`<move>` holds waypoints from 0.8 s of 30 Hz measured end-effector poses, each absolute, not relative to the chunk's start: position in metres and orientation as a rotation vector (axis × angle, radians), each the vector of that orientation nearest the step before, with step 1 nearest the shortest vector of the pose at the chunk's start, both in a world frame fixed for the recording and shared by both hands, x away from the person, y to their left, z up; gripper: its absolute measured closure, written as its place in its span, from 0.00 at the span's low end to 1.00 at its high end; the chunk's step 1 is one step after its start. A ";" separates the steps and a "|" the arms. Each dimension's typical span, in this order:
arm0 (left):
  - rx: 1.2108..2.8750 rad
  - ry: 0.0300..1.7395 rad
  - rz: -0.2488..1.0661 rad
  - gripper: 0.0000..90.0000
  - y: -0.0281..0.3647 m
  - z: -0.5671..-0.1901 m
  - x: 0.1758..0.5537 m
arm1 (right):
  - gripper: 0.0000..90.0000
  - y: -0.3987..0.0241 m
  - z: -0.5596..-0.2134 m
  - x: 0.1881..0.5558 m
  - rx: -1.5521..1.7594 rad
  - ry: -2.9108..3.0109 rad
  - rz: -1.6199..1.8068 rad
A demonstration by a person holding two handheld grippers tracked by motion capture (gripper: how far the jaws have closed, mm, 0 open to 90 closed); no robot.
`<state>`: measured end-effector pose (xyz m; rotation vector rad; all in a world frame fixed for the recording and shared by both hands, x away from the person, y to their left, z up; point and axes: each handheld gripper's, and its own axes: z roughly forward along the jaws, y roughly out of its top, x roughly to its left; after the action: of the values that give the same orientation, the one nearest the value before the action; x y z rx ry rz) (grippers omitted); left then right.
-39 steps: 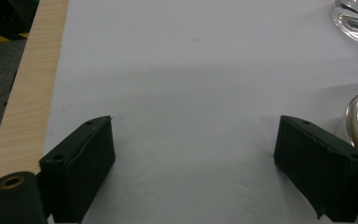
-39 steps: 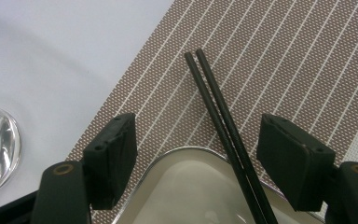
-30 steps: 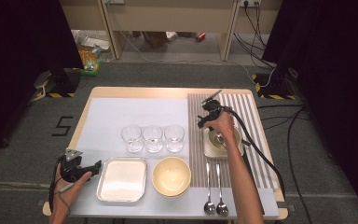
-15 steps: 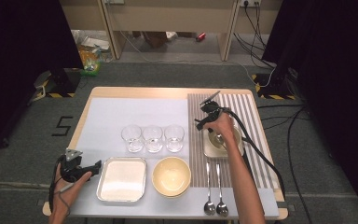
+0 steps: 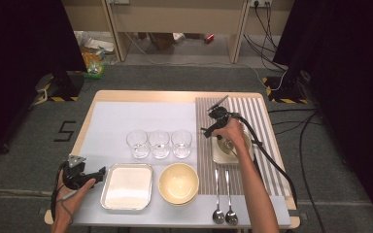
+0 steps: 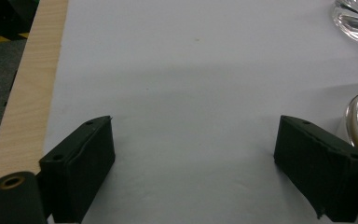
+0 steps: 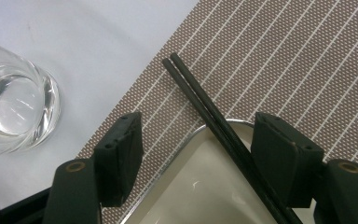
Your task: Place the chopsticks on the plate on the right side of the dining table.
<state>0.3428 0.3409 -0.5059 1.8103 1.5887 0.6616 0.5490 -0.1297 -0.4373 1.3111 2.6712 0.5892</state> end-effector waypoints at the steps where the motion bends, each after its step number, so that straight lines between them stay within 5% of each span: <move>1: 1.811 1.589 0.661 0.13 0.341 -0.506 0.343 | 0.39 -0.129 -0.437 0.548 1.311 2.670 0.586; 24: 1.811 1.589 0.661 0.13 0.341 -0.506 0.343 | 0.39 -0.114 -0.437 0.543 1.228 2.685 0.580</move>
<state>0.3429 0.3409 -0.5059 1.8106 1.5891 0.6611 0.5428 -0.1143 -0.4365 1.2276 2.6852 0.5804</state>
